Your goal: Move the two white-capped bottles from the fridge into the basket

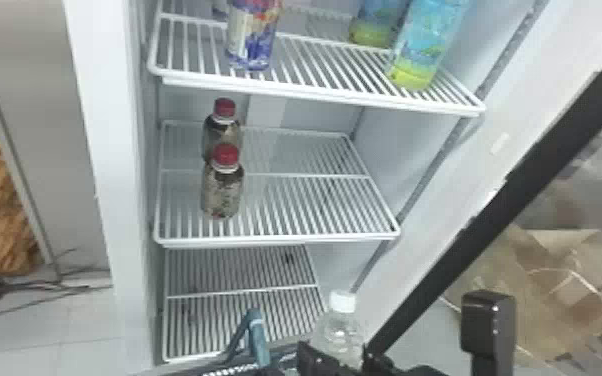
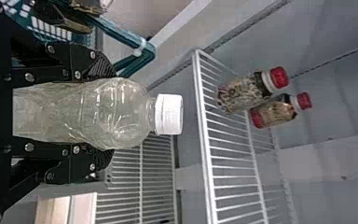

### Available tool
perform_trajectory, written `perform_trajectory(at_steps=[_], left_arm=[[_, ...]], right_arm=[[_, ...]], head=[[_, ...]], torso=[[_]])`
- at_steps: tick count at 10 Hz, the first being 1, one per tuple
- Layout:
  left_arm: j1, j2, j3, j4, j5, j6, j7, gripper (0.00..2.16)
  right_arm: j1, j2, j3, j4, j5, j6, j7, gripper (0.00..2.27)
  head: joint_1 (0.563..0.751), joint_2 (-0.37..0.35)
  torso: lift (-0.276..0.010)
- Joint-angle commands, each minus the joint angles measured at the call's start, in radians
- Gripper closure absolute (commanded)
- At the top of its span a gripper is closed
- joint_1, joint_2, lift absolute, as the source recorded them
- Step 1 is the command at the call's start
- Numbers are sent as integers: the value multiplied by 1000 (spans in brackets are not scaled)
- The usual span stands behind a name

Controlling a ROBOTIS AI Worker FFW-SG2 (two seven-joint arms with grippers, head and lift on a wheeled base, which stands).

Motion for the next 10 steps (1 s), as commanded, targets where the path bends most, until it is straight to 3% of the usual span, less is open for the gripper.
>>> perform_trajectory(at_steps=[1, 4, 6, 7, 10], left_arm=[[0, 0, 0, 0, 1, 0, 0, 1119], [0, 2, 0, 0, 1, -2, 0, 1119], [0, 0, 0, 0, 1, 0, 0, 1119], [0, 0, 0, 0, 1, 0, 0, 1119], [2, 0, 2, 0, 1, -2, 0, 1119]], right_arm=[[-7, 0, -1, 19, -11, 29, 0, 818], [-15, 0, -11, 21, -5, 107, -18, 812], [-17, 0, -11, 19, -7, 110, -18, 676], [-17, 0, -11, 11, -1, 107, -18, 544], [-12, 0, -11, -8, 19, 16, -18, 533]], head=[[695, -350], [695, -350], [695, -350], [695, -350], [695, -350]], torso=[[-260], [-260], [-260], [-260], [-260]])
